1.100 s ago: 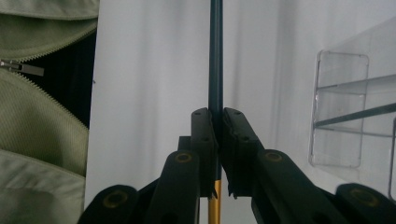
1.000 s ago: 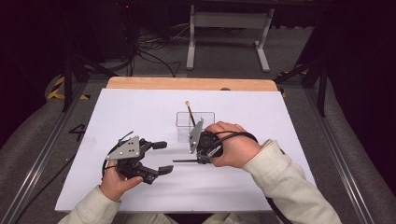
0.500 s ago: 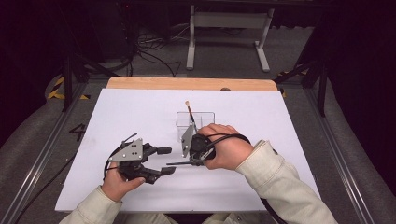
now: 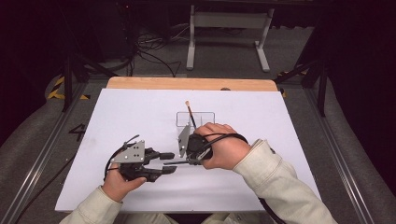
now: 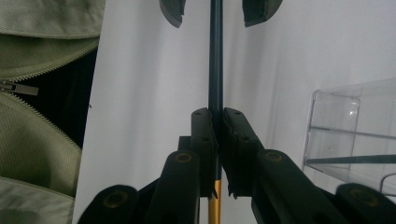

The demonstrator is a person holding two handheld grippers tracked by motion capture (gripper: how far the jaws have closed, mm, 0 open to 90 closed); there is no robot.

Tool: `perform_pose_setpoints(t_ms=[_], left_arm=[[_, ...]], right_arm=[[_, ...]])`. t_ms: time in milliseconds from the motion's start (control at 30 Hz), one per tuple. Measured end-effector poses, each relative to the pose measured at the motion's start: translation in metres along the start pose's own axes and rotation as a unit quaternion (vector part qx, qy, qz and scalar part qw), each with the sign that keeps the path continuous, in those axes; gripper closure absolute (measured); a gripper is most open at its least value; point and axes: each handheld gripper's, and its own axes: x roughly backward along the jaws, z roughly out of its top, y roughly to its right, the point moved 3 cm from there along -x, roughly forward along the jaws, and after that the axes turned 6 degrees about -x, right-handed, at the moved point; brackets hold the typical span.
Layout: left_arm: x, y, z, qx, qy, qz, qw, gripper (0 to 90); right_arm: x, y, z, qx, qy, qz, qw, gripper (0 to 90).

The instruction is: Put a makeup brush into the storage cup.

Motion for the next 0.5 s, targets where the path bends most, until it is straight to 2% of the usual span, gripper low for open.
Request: perform_pose_setpoints(t_ms=[33,500], left_arm=[[0.0001,0.0002,-0.0001,0.001,0.0,0.0,1.0,61.3],[-0.0015,0.0015,-0.0035,0.01,-0.021,-0.009,0.9997,80.1]], right_arm=[[-0.0006,-0.0001,0.0008,0.002,0.002,0.0,1.0,83.4],[-0.0011,-0.0015,0.0047,0.012,-0.005,-0.004,0.9999,83.5]])
